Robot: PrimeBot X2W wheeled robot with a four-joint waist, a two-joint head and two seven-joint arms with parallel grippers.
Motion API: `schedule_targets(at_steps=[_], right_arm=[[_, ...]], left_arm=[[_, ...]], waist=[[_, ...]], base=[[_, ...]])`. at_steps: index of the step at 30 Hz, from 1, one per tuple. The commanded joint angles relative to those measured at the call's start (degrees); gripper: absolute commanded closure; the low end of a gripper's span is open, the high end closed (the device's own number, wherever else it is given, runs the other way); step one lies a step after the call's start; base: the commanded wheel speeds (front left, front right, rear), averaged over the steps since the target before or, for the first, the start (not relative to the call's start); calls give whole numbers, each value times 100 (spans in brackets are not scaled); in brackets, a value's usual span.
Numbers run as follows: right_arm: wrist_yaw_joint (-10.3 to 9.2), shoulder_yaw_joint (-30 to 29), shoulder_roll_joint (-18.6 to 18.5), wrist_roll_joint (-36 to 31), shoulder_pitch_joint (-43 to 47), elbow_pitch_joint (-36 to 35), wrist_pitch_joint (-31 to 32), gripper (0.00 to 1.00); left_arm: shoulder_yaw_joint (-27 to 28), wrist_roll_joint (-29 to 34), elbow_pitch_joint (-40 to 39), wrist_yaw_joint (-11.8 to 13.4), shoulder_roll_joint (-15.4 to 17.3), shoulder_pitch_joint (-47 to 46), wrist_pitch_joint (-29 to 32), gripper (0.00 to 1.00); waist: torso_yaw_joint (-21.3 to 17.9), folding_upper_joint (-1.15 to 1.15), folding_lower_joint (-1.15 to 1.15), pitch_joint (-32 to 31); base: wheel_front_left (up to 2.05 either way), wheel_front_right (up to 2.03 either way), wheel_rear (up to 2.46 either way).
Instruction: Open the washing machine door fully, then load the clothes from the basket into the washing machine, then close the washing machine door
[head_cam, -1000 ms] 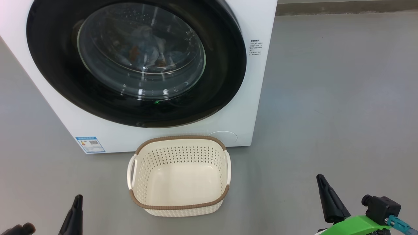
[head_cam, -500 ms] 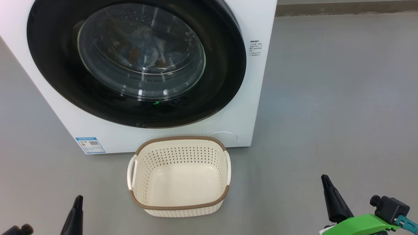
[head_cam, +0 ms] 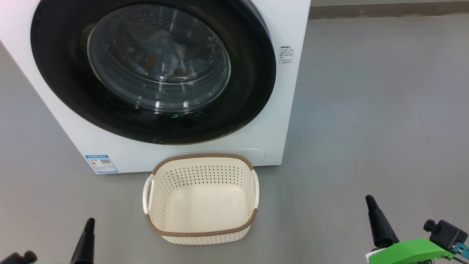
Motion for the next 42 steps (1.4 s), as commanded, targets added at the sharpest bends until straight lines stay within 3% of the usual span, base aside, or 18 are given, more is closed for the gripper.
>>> schedule_targets(at_steps=[1, 42], right_arm=[[-5, 35, -52, 154, -259, -125, 24, 100], [-9, -205, -68, 2804, -421, -24, 705, 100]], left_arm=[[157, -98, -97, -7, 64, -285, 24, 100], [622, -1689, 183, -13, -441, -587, 716, 100]], waist=[[0, 0, 0, -1], [-5, 0, 0, -48]], base=[[0, 0, 0], [0, 0, 0]])
